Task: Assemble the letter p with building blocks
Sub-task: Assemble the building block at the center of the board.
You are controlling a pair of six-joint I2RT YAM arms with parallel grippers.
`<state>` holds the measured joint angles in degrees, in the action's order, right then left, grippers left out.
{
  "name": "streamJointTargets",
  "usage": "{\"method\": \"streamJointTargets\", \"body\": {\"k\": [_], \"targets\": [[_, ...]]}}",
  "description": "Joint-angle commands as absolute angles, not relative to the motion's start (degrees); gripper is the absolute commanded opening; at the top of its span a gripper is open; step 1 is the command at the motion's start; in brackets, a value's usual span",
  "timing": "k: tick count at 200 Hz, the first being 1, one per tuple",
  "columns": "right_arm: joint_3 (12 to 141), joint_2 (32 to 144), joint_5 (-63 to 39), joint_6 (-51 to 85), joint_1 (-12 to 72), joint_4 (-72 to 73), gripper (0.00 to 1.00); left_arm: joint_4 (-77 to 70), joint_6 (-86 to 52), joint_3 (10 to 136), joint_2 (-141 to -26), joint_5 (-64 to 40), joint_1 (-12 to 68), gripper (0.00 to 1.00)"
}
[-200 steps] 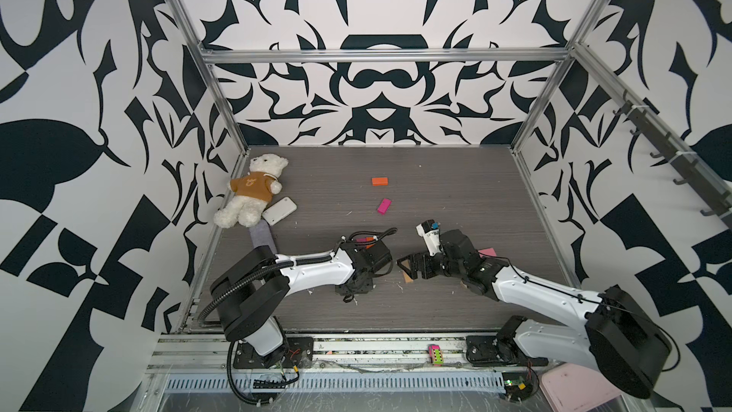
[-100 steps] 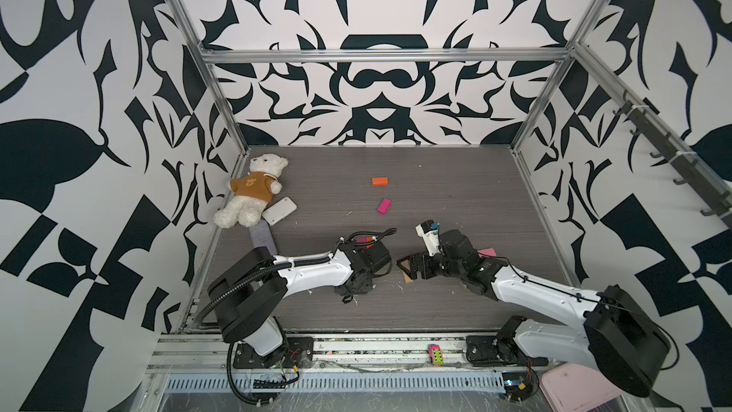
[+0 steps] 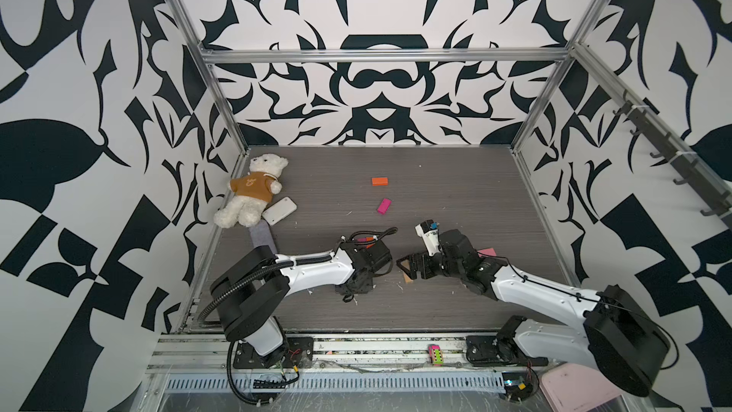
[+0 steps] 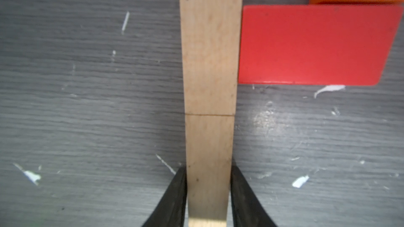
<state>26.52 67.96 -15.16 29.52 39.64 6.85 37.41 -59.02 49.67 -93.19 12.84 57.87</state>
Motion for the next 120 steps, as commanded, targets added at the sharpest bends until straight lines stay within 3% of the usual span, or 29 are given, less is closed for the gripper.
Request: {"method": "streamJointTargets", "body": {"k": [1,90,120], "targets": [[28.83,67.74,-14.41,28.52,39.99,6.95,0.97,33.22,-60.04,46.61,-98.74,7.65,57.74,0.36],[28.81,67.71,-14.41,28.54,40.04,6.99,0.97,35.39,-61.52,46.54,-98.11,8.41,57.74,0.37],[28.89,67.85,-14.49,28.49,40.08,6.97,0.97,36.02,-60.56,46.71,-96.59,8.70,57.79,0.42]]}}
